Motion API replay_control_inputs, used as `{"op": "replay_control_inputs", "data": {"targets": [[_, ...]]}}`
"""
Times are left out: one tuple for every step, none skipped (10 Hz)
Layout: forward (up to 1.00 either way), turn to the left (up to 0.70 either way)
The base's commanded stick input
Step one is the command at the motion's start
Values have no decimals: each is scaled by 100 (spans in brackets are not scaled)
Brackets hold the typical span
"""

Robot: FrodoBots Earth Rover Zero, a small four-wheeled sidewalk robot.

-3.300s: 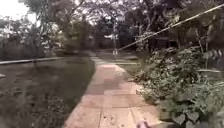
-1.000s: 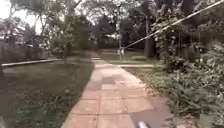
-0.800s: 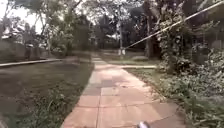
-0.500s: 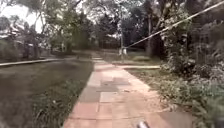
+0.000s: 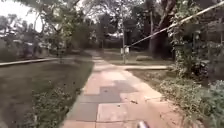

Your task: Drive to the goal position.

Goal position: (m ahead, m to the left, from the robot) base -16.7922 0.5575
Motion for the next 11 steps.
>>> {"op": "replay_control_inputs", "data": {"targets": [[0, 0], [0, 0], [0, 0], [0, -13], [0, -69], [0, -98], [0, -98], [0, -98], [0, -98], [0, -98], [0, -98]]}}
